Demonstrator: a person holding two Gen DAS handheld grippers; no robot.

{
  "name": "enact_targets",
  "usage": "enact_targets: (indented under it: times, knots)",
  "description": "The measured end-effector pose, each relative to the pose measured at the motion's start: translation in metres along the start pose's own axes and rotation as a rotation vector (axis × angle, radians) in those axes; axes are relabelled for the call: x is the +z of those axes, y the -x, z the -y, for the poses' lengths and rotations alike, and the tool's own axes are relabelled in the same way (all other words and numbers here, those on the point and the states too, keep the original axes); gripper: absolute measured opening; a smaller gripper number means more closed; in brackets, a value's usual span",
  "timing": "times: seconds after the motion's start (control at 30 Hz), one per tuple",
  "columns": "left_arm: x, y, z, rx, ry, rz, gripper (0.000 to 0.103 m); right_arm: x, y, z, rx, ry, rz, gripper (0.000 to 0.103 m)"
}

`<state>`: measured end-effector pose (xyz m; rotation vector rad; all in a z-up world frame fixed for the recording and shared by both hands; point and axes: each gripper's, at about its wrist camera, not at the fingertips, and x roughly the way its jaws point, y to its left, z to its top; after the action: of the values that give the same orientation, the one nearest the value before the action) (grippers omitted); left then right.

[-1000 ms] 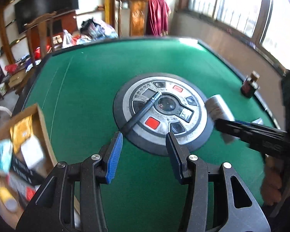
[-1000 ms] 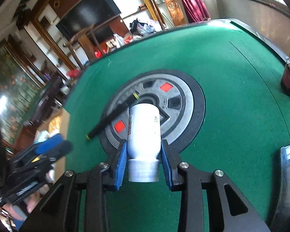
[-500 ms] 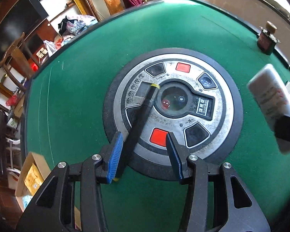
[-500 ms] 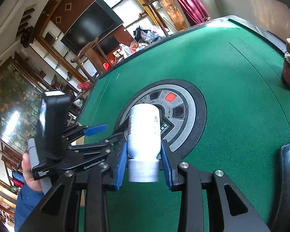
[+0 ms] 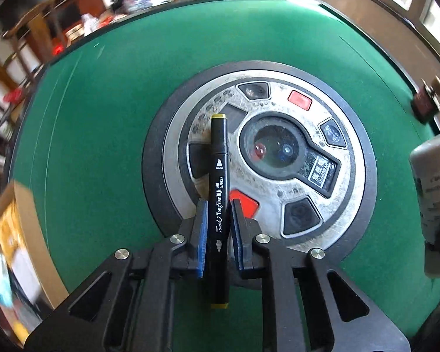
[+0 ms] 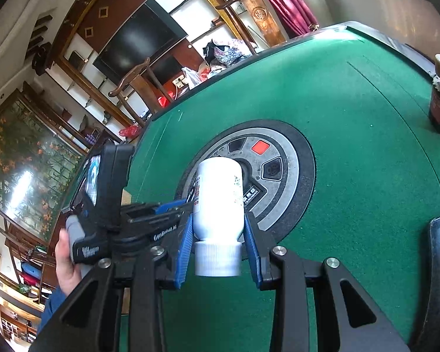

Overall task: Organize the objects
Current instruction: 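Grasp the black marker with yellow cap with the left tool, then carry the white bottle into the box and release it while the left tool drops the marker in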

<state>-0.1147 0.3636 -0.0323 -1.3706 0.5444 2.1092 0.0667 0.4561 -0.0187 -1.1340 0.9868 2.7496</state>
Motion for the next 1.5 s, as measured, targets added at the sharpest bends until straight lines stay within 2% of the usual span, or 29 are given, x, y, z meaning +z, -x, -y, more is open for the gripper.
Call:
enact_targets:
  times: [0.37, 0.53, 0.63, 0.8, 1.03, 1.5]
  knots:
    - [-0.068, 0.029, -0.004, -0.054, 0.162, 0.08, 0.014, -0.005, -0.013, -0.007, -0.028, 0.046, -0.031, 0.034]
    - [-0.084, 0.036, -0.002, -0.041, 0.148, 0.149, 0.014, -0.012, -0.023, -0.012, -0.057, 0.076, -0.051, 0.034]
    - [-0.087, 0.043, -0.005, -0.065, 0.146, 0.185, 0.014, -0.016, -0.03, -0.015, -0.075, 0.092, -0.064, 0.034]
    - [-0.093, 0.063, -0.01, -0.055, 0.141, 0.284, 0.014, -0.02, -0.036, -0.022, -0.089, 0.125, -0.074, 0.034]
    - [-0.097, 0.083, -0.008, 0.035, 0.119, 0.398, 0.014, -0.025, -0.039, -0.028, -0.095, 0.152, -0.073, 0.034]
    - [-0.107, 0.103, 0.002, 0.18, 0.073, 0.527, 0.014, -0.026, -0.033, -0.037, -0.094, 0.194, -0.043, 0.034]
